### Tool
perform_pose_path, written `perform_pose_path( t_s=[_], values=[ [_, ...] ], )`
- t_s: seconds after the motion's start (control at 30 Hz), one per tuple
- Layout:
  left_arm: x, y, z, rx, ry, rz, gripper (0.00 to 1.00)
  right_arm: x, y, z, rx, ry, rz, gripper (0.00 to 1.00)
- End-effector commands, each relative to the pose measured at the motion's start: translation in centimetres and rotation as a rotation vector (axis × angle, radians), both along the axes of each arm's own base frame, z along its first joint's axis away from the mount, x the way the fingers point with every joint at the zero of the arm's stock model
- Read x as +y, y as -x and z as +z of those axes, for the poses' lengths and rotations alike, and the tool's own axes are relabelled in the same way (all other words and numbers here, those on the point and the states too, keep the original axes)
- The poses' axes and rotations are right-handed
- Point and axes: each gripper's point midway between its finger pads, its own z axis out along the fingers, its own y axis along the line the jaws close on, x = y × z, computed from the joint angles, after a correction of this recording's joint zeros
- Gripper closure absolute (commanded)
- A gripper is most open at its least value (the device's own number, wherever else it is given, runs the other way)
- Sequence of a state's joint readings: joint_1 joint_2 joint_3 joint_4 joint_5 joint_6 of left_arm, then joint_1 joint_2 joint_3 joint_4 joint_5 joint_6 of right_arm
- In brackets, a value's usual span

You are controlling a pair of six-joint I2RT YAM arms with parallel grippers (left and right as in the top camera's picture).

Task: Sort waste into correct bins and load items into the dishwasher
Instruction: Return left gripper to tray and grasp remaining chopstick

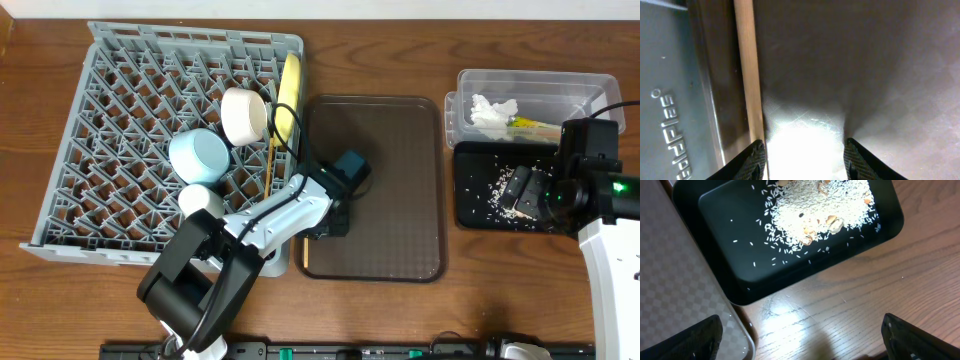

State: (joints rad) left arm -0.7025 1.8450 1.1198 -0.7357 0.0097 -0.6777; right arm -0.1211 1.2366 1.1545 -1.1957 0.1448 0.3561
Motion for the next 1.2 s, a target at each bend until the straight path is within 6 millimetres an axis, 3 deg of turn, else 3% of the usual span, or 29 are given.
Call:
perform_pose_path(
  t_s=[0.0,0.33,0.63,0.93,1.17],
  values=[
    [1.7,0.1,-0.6,-0.008,-0.088,0.009,0.49,-0.1,0.0,0.2,-0.006,-0.001,-0.001,0.01],
    [1.9,0.1,-0.6,-0.012,-0.101,0.009,0.49,-0.1,0.0,0.2,-0.006,-0.001,-0.001,0.01],
    [1.6,1.0,-2.3,0.017,-0.060,0.038,0.51,-0.1,0.0,0.2,-0.006,-0.001,-0.001,0.01],
    [1.5,1.0,-2.3,0.016,-0.056,0.038,0.94,-0.1,0.0,0.2,-0.006,-0.001,-0.001,0.01],
    [0.8,0.1,-1.4,-0.011,-0.034,0.009,0.94,-0.1,0.0,0.2,-0.006,-0.001,-0.001,0.01]
  ],
)
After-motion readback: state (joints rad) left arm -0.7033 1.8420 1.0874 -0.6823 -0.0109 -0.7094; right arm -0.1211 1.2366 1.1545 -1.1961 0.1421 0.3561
